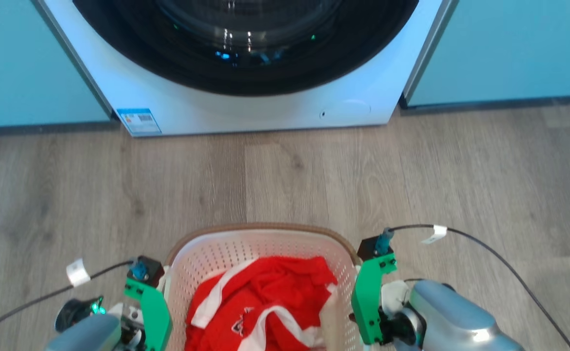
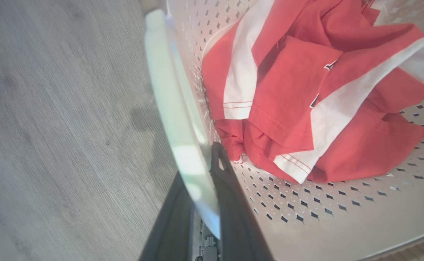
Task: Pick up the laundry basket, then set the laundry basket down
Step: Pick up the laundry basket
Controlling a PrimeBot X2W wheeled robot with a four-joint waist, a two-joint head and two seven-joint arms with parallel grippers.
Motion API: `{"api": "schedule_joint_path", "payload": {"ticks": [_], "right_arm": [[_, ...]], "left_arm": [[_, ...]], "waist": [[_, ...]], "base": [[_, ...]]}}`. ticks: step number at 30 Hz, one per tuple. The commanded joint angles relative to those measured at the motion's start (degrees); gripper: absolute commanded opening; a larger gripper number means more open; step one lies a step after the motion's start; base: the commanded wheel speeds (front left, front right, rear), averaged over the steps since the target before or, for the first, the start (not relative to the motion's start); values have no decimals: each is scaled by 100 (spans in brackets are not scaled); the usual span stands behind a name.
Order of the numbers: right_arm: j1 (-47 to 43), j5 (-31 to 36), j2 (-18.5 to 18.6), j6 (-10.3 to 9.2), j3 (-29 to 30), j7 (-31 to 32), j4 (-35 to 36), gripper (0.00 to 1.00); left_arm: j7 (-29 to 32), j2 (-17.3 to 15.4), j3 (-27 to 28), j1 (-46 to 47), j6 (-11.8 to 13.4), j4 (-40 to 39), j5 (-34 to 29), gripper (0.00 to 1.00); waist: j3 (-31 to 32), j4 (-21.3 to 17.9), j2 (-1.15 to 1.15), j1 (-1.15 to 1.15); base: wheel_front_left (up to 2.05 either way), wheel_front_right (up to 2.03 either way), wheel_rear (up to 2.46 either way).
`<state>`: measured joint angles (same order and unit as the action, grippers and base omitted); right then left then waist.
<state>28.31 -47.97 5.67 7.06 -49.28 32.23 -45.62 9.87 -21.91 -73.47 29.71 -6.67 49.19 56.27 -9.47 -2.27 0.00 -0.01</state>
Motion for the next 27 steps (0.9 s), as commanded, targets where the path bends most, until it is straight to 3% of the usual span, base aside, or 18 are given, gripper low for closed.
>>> {"api": "schedule_joint_path", "payload": {"ticks": [1, 15, 27], "right_arm": [[-8, -40, -246, 43, -153, 6, 382, 0], [-105, -133, -122, 43, -111, 253, 715, 0], [7, -27, -34, 43, -121, 329, 890, 0]], "left_arm": [[28, 5, 19, 47, -81, -338, 7, 0], [538, -292, 14, -13, -81, -738, 210, 0], [536, -311, 14, -10, -81, -727, 337, 0]], "waist": [[176, 21, 0, 1], [791, 179, 0, 1], [920, 224, 0, 1]], "base": [[0, 0, 0], [0, 0, 0], [0, 0, 0]]}}
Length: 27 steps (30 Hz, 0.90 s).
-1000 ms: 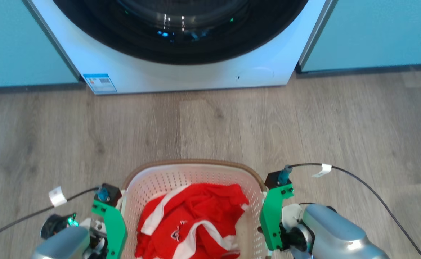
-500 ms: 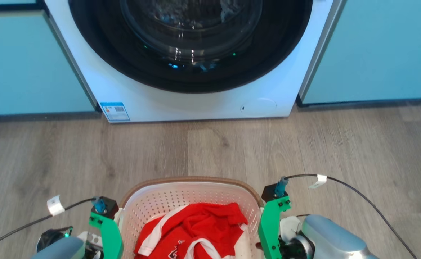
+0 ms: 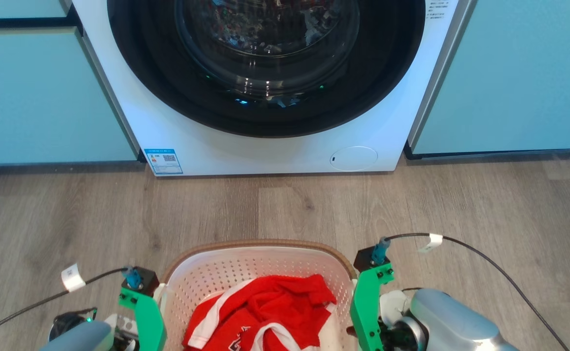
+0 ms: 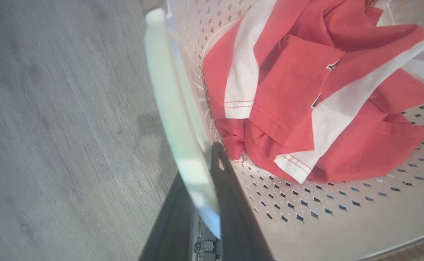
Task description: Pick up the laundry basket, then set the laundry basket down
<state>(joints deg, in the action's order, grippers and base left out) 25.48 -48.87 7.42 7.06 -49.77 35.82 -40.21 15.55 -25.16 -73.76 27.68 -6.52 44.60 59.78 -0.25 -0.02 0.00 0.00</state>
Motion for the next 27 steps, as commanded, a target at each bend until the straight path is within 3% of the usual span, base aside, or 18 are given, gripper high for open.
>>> {"api": "schedule_joint_path", "payload": {"ticks": [1, 27], "right_arm": [[303, 79, -197, 43, -78, -34, 360, 0], [467, 142, -92, 43, -163, -139, 389, 0]], "left_arm": [[-30, 17, 42, 190, -97, -265, -7, 0], [-25, 106, 41, 130, -97, -237, 43, 0]], "waist": [[-1, -1, 0, 0], [22, -8, 0, 0]], "base": [[0, 0, 0], [0, 0, 0]]}}
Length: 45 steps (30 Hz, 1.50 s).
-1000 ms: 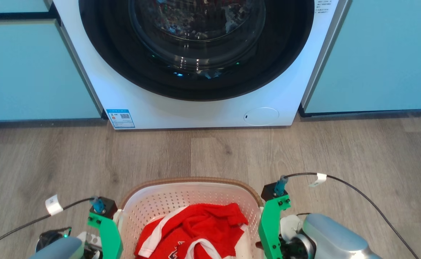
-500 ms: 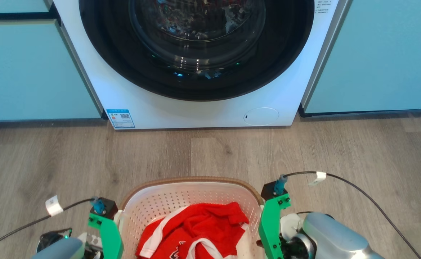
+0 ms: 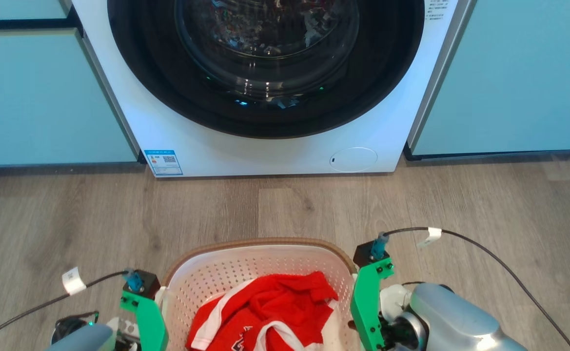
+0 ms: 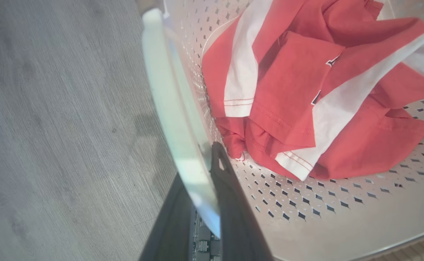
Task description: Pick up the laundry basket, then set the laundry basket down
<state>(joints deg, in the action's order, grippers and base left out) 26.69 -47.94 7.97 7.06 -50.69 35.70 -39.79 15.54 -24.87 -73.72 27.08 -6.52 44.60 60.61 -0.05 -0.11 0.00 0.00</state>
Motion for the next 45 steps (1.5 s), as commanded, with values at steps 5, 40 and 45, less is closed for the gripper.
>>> {"api": "schedule_joint_path", "payload": {"ticks": [5, 40, 45], "right_arm": [[365, 44, -137, 43, -82, -130, 343, 0], [594, 248, -83, 43, 46, -347, 289, 0], [749, 457, -101, 43, 209, -586, 189, 0]], "left_arm": [[-35, 90, 38, 199, -97, -216, -37, 0], [-291, 223, 78, 634, -77, -66, -231, 0], [-539, 410, 105, 924, -70, 124, -373, 0]], "waist": [[6, 2, 0, 0], [-860, 13, 0, 0], [-1466, 21, 0, 0]], "base": [[0, 0, 0], [0, 0, 0], [0, 0, 0]]}}
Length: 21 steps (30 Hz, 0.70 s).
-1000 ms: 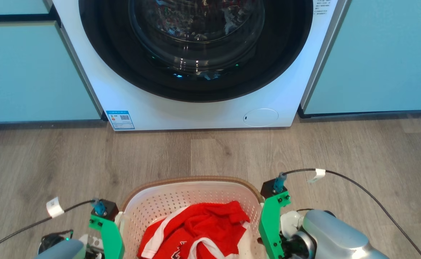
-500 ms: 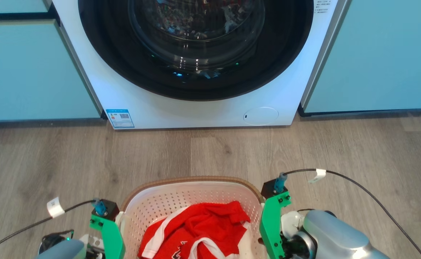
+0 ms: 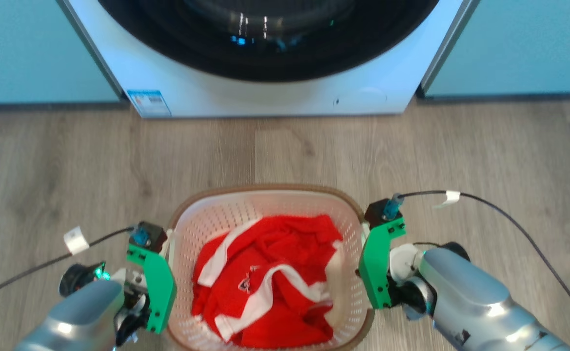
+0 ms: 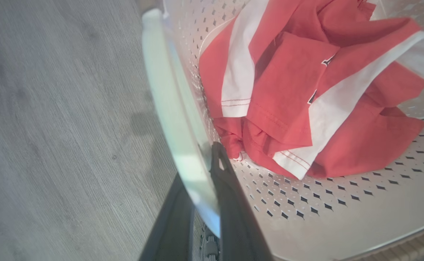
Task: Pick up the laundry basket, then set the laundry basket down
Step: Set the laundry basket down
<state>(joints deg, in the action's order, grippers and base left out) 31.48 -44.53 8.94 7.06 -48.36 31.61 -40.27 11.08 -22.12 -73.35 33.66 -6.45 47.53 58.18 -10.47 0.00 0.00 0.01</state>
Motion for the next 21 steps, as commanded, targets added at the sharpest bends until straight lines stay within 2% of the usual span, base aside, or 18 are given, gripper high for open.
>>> {"api": "schedule_joint_path", "payload": {"ticks": [1, 13, 21], "right_arm": [[293, 163, -208, 43, 2, -239, 211, 0], [627, 596, -431, 43, 310, -905, -251, 0], [931, 893, -559, 43, 548, -1541, -741, 0]], "left_arm": [[-152, 177, 70, 318, -77, -113, -161, 0], [-827, 653, 116, 925, -87, 746, -399, 0], [-1070, 1000, 99, 1274, -99, 1360, -460, 0]], "waist": [[-534, 9, 0, -1], [-1703, -68, 0, -1], [-2421, -74, 0, -1]], "base": [[0, 0, 0], [0, 0, 0], [0, 0, 0]]}}
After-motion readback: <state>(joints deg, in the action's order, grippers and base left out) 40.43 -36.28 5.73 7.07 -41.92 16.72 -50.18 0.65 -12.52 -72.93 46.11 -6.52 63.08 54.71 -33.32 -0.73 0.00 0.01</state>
